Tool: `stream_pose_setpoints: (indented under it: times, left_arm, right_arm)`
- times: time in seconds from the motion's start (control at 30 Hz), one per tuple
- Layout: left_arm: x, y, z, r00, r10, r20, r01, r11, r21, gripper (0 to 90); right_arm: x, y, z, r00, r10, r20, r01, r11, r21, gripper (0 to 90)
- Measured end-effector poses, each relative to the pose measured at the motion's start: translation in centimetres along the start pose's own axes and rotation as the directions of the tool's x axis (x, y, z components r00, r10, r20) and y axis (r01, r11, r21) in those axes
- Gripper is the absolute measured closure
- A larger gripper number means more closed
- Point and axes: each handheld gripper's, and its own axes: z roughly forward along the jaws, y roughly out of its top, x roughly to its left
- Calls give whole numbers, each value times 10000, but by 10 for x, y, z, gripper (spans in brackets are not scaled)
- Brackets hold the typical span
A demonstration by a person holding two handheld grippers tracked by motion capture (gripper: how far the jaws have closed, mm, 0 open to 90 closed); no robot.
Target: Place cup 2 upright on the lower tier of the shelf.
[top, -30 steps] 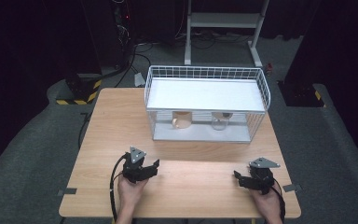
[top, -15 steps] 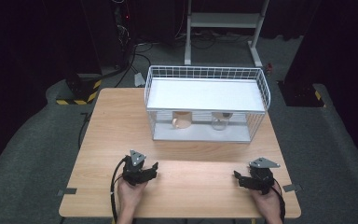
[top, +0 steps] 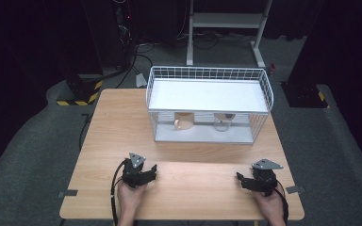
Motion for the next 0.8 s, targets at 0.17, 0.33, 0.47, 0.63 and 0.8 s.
stream_pose_setpoints:
  times: [0.17,0.33,0.47,0.63,0.8]
  left_arm:
    - [3,-1,3,9999,-16,-152,17,10000,59,295]
    - [4,-2,7,9995,91,-316,-88,9999,105,295]
    - [5,-2,10,9992,49,-385,-44,9999,117,292]
    - [7,-1,12,9993,-158,-351,162,9998,114,294]
    - [7,-1,12,9991,-166,-393,171,9998,125,286]
  right_arm:
    - [0,0,0,10000,-1,0,1,10000,1,247]
    - [0,0,0,10000,1,-1,-1,10000,1,246]
    - [0,0,0,10000,4,-1,-4,10000,3,246]
    - [0,0,0,10000,-1,-2,1,10000,1,246]
    - [0,0,0,10000,0,-3,0,10000,2,246]
